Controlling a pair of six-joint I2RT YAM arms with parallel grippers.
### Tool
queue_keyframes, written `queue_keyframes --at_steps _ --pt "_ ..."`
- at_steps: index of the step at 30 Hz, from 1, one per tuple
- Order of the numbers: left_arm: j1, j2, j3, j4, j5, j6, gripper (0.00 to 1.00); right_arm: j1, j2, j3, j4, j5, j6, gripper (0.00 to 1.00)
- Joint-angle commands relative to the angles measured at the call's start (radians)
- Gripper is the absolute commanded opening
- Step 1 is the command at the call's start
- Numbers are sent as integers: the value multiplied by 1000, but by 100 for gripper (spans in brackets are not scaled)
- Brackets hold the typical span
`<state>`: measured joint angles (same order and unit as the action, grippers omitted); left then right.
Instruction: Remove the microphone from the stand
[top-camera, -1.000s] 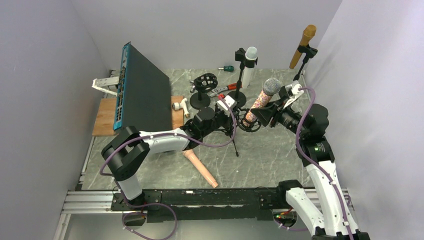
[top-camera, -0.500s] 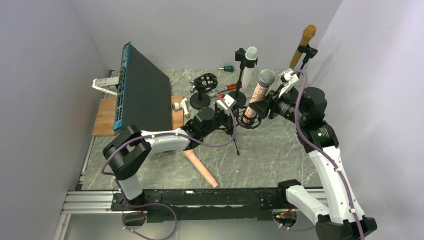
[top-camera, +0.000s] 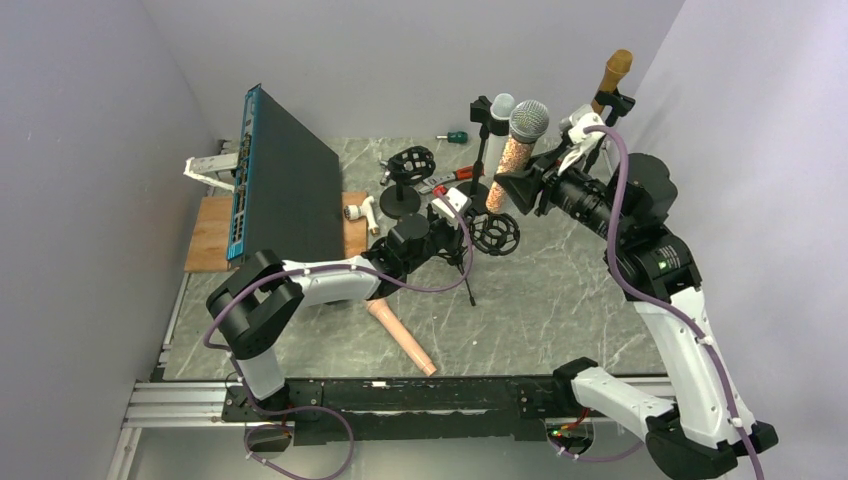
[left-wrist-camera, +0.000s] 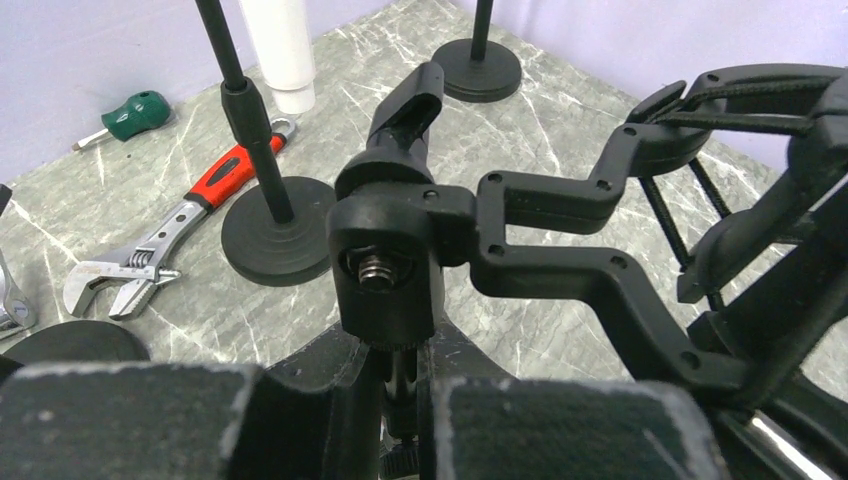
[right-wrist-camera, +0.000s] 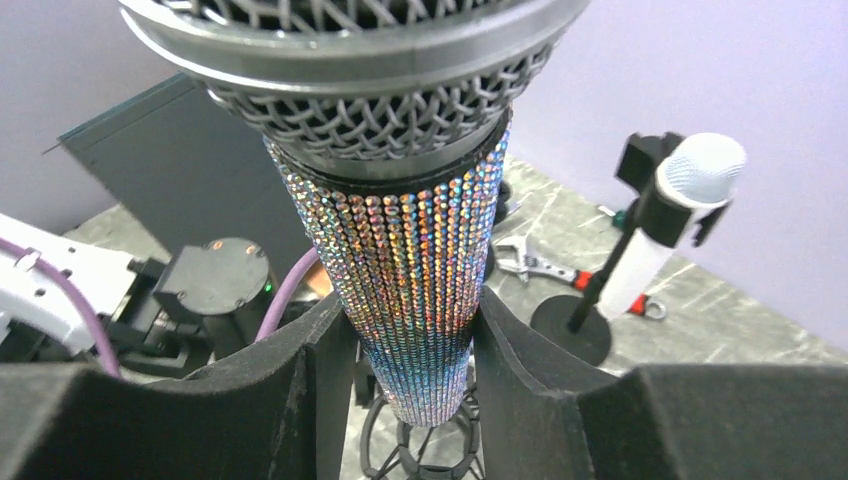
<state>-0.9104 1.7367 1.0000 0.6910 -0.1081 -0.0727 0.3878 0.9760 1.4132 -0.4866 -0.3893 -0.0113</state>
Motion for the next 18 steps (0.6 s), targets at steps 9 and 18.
queue_keyframes --at_steps 9,18 --pt "12 98 139 3 1 39 0 -1 -210 -111 -32 319 128 0" --pt "20 98 200 -120 58 -19 49 -1 -319 -138 -323 226 177 0"
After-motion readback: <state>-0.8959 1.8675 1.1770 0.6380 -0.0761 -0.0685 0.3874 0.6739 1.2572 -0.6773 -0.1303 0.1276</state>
